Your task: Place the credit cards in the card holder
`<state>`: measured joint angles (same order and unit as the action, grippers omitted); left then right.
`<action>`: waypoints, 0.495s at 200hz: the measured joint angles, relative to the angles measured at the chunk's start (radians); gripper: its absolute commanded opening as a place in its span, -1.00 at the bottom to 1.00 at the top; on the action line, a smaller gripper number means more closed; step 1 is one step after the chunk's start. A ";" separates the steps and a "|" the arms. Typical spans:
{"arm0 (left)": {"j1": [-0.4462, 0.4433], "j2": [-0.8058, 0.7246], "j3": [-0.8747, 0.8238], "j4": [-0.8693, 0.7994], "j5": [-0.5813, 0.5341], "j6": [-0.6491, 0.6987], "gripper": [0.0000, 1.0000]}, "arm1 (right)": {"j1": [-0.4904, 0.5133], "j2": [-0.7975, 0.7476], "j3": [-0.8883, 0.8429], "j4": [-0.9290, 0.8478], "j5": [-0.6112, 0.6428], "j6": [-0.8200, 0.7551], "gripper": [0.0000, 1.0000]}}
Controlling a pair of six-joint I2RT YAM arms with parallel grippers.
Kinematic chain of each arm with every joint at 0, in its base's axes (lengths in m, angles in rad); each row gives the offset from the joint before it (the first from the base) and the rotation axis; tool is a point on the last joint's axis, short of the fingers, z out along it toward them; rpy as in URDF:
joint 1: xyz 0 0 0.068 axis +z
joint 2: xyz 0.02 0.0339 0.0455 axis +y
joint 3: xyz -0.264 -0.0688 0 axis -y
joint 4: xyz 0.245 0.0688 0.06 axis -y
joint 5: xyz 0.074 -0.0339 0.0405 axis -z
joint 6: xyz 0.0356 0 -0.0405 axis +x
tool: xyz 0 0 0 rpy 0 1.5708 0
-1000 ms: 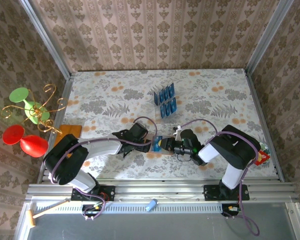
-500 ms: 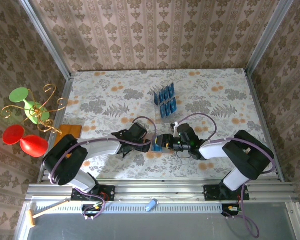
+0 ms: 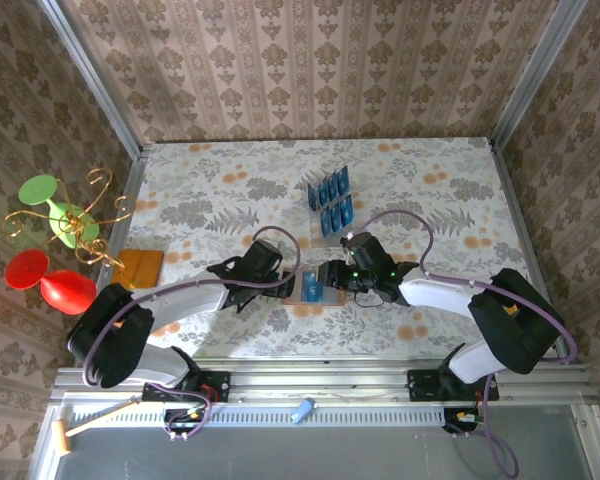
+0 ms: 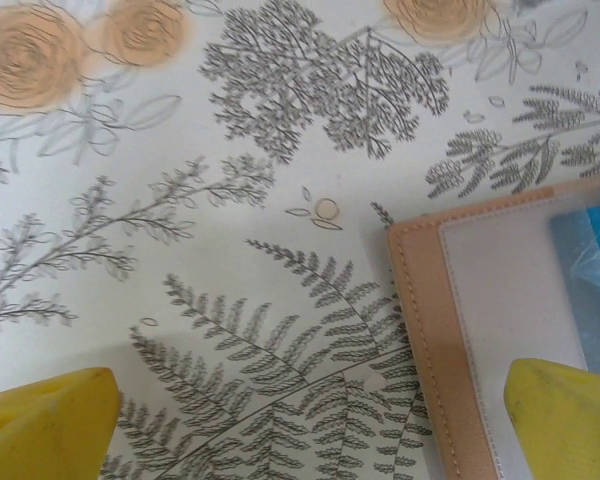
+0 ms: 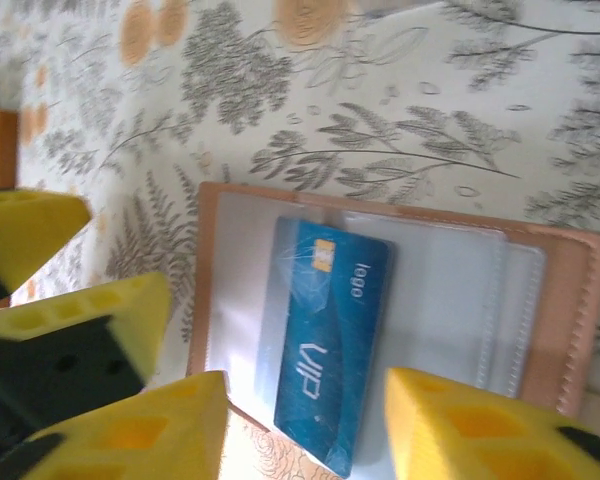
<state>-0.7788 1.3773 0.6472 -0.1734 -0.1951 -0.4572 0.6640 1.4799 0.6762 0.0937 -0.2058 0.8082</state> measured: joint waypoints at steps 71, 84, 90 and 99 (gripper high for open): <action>0.044 -0.007 0.002 -0.110 -0.043 -0.049 1.00 | 0.038 0.084 0.157 -0.273 0.129 -0.079 -0.84; 0.051 -0.007 0.002 -0.115 -0.045 -0.050 1.00 | 0.050 0.116 0.181 -0.295 0.140 -0.086 -0.85; 0.053 -0.007 0.002 -0.116 -0.045 -0.051 1.00 | 0.055 0.129 0.191 -0.304 0.144 -0.092 -0.85; 0.054 -0.007 0.002 -0.116 -0.046 -0.052 1.00 | 0.062 0.149 0.205 -0.314 0.150 -0.098 -0.85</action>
<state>-0.7246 1.3705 0.6487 -0.2890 -0.2409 -0.5091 0.7261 1.6291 0.8810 -0.2199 -0.0559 0.7105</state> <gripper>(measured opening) 0.999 0.080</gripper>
